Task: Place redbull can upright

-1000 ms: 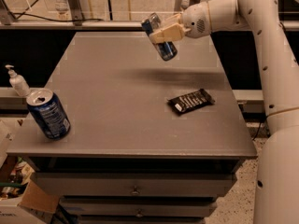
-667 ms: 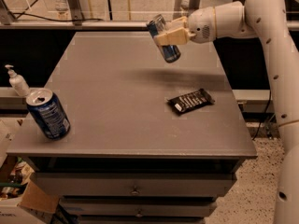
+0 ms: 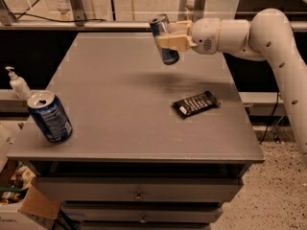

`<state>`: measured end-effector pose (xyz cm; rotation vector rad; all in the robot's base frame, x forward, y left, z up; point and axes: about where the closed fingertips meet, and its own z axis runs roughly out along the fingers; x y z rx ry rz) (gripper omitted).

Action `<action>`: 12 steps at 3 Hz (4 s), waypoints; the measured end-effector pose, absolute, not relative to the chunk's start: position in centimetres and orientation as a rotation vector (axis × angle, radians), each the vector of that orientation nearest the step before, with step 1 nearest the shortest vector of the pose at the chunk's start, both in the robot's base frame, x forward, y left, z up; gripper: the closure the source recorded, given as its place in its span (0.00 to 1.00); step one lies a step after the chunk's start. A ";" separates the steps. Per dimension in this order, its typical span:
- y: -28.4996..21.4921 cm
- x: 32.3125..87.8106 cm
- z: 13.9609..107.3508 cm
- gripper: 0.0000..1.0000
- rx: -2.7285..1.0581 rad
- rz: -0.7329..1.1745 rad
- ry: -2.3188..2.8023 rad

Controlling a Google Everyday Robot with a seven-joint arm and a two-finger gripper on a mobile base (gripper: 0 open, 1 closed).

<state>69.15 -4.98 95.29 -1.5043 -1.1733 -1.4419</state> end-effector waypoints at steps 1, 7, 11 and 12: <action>-5.3 68.8 94.4 1.00 -1.478 -1.501 -1.136; -9.4 67.3 88.4 0.59 -1.517 -1.500 -1.022; -13.1 65.0 89.9 0.00 -1.598 -1.514 -1.038; -14.4 64.1 90.6 0.00 -1.625 -1.526 -1.042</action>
Offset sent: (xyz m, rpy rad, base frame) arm -0.0153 -0.0399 -0.0416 0.0105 -0.0532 -0.0243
